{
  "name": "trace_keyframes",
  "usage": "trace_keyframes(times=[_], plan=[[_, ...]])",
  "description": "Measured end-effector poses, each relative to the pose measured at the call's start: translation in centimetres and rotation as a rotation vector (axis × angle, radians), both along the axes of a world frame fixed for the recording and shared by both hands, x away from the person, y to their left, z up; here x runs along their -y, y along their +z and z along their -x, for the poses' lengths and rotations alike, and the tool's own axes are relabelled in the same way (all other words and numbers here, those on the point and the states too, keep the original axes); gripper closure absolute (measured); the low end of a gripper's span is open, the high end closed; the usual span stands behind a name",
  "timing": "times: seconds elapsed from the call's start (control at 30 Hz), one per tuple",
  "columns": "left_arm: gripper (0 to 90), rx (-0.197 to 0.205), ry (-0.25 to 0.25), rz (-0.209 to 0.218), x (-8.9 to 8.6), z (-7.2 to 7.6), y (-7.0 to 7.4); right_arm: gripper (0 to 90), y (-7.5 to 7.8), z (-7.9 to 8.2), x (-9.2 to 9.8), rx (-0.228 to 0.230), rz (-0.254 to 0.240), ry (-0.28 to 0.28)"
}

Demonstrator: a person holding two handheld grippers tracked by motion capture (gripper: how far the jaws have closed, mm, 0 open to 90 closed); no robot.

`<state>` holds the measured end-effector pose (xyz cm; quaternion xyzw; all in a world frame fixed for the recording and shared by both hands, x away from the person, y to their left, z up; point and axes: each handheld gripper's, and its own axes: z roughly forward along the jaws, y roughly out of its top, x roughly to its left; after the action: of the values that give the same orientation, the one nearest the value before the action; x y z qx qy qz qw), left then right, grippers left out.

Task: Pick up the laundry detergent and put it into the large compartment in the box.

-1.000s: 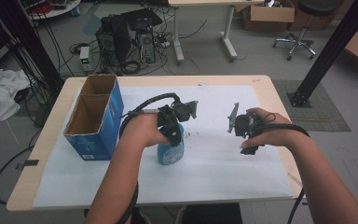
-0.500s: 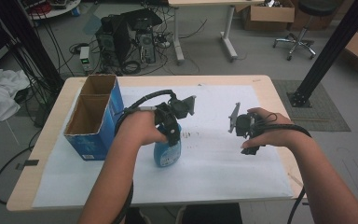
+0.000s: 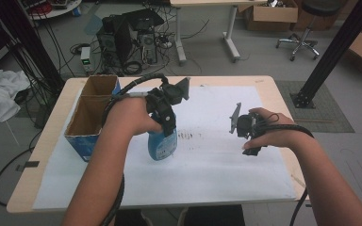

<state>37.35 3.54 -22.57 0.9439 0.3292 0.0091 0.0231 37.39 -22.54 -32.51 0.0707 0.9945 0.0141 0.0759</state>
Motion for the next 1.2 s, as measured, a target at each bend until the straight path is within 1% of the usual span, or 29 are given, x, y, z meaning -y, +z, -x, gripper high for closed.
trace_keyframes(times=[0.17, 0.3, 0.37, 0.43, 0.47, 0.53, 0.6, 0.67, 0.73, 0.9, 1.03, 1.13, 1.2], plan=[[39.6, -0.004, 0.045, 0.001, -1.3, -0.2, 1.4, 16.0, 0.0, 0.0, 0.0, 0.001, -0.003, 0.003], [39.6, 0.003, 0.088, -0.012, -2.2, -0.3, 2.8, 16.0, 0.1, 0.0, -0.1, 0.001, -0.001, 0.003], [39.6, 0.007, 0.118, -0.009, -2.6, -0.4, 3.6, 16.0, 0.2, 0.0, -0.1, 0.002, -0.002, 0.003], [39.6, 0.006, 0.134, -0.003, -3.0, -0.5, 4.3, 16.0, 0.3, 0.0, -0.3, 0.004, 0.000, 0.006], [39.6, 0.006, 0.154, 0.010, -3.3, -0.6, 4.8, 16.0, 0.4, 0.0, -0.3, 0.003, 0.001, 0.010], [39.6, 0.003, 0.174, 0.029, -3.8, -0.7, 5.6, 16.0, 0.5, 0.0, -0.4, 0.005, -0.001, 0.010], [39.6, 0.000, 0.209, 0.059, -4.3, -0.8, 6.3, 16.0, 0.5, 0.0, -0.4, 0.007, 0.000, 0.016], [39.6, -0.005, 0.245, 0.077, -5.0, -0.9, 6.9, 16.0, 0.5, 0.0, -0.4, 0.007, 0.001, 0.016], [39.6, -0.006, 0.277, 0.085, -5.6, -1.1, 7.5, 16.0, 0.6, 0.1, -0.4, 0.006, -0.001, 0.012], [39.6, 0.004, 0.332, 0.081, -7.1, -1.4, 9.0, 16.0, 0.7, 0.0, -0.3, 0.004, -0.001, 0.011], [39.6, 0.012, 0.380, 0.099, -8.8, -1.5, 10.2, 16.0, 0.7, 0.0, -0.1, 0.003, -0.002, 0.010], [39.6, 0.018, 0.401, 0.113, -9.9, -1.5, 10.8, 16.0, 0.7, -0.1, 0.0, 0.002, 0.001, 0.016], [39.6, 0.025, 0.441, 0.121, -10.9, -1.5, 11.4, 16.0, 0.6, -0.1, 0.0, 0.001, 0.000, 0.014]])
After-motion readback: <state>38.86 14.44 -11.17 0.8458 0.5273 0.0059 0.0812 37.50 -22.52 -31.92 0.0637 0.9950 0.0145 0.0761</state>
